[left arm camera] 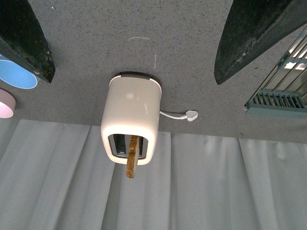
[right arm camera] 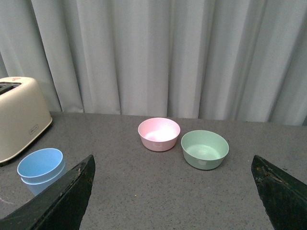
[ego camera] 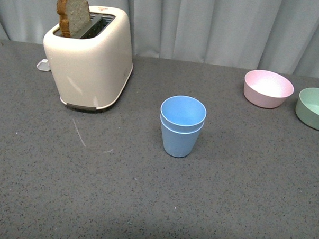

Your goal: Stack blue cups with both arms

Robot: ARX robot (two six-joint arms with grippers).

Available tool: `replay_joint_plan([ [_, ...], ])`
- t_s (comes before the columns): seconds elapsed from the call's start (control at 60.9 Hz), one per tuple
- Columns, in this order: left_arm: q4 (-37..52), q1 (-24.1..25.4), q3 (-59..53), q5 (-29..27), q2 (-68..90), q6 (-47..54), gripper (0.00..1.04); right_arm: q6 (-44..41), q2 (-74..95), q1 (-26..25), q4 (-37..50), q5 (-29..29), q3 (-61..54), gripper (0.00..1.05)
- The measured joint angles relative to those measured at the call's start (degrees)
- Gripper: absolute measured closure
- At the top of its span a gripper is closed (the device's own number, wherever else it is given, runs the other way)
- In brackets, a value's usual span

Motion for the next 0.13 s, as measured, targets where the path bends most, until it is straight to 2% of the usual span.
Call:
replay_joint_plan([
  [0.131,0.00,-0.02,0.00,-0.02,0.00,0.00,0.07,0.02,0.00,0.00,0.00,0.00,0.00,0.10],
])
